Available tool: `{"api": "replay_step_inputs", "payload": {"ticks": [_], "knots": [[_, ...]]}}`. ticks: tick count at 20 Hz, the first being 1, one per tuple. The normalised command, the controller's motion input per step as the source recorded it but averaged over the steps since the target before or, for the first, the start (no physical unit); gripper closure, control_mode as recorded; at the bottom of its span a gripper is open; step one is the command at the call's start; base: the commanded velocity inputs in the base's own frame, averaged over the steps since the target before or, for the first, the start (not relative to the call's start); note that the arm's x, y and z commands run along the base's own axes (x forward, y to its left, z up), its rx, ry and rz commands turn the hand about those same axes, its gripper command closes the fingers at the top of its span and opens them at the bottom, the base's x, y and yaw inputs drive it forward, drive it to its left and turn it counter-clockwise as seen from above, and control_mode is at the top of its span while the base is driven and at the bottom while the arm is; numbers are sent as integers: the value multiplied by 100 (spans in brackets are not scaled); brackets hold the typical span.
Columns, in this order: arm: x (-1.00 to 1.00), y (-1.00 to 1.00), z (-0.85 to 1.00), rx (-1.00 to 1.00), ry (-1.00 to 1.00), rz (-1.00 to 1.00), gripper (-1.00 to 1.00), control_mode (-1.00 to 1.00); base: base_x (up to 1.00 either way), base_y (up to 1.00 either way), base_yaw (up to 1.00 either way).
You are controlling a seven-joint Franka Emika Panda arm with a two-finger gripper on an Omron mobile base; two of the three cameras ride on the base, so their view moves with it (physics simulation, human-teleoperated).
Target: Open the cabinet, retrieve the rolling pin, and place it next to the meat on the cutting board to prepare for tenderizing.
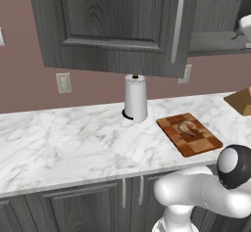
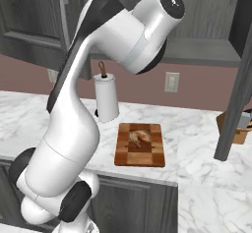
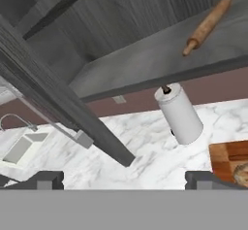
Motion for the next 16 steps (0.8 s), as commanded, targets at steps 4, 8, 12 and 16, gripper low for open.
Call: {"api": "replay_step_inputs", "payload": {"ticks": [4, 8, 12, 16], "knots": [[25, 34, -14, 6, 0, 0, -100, -100, 0, 0, 0], [29, 26, -6, 7, 3, 0, -100, -100, 0, 0, 0], [40, 9, 0, 8, 8, 0, -100, -100, 0, 0, 0], [47, 7, 0, 8, 9, 0, -100, -100, 0, 0, 0]]}}
